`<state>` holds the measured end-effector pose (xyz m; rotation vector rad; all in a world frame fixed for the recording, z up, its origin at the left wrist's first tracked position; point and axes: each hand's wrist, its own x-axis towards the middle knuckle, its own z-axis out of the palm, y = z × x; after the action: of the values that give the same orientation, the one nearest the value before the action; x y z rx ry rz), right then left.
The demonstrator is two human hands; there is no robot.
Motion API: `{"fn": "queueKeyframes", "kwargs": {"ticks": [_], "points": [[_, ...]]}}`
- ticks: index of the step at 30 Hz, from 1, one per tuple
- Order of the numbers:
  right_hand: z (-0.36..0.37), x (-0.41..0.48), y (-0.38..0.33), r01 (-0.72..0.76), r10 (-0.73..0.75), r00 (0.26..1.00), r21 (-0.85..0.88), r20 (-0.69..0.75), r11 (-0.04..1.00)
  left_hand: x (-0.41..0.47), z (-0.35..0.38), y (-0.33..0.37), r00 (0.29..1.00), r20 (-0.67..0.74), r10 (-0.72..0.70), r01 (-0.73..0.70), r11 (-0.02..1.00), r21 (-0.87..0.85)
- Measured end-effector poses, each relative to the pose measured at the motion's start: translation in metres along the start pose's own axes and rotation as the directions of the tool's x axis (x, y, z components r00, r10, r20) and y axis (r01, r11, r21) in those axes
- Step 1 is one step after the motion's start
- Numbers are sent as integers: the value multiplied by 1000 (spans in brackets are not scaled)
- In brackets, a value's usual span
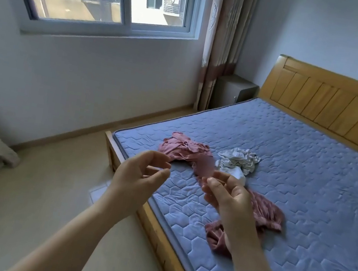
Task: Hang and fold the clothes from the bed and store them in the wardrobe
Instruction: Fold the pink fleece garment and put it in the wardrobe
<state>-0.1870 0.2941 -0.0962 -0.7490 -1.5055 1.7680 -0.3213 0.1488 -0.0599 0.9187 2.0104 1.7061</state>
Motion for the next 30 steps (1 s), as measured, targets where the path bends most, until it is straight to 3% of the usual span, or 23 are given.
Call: {"fn": "queueKeyframes", "kwargs": {"ticks": [9,17,30], "points": [[41,58,30,-13,8,980,-24,-201,1000,103,-29,-47,983,185,-9,10,1000,-8],[94,98,49,-26,3,914,-50,-405,998,192,-58,-73,920,391,-1,8,1000,-16],[71,185,78,-89,58,784,-20,-618,996,315,-2,-106,836,549,1,17,999,-29]]}}
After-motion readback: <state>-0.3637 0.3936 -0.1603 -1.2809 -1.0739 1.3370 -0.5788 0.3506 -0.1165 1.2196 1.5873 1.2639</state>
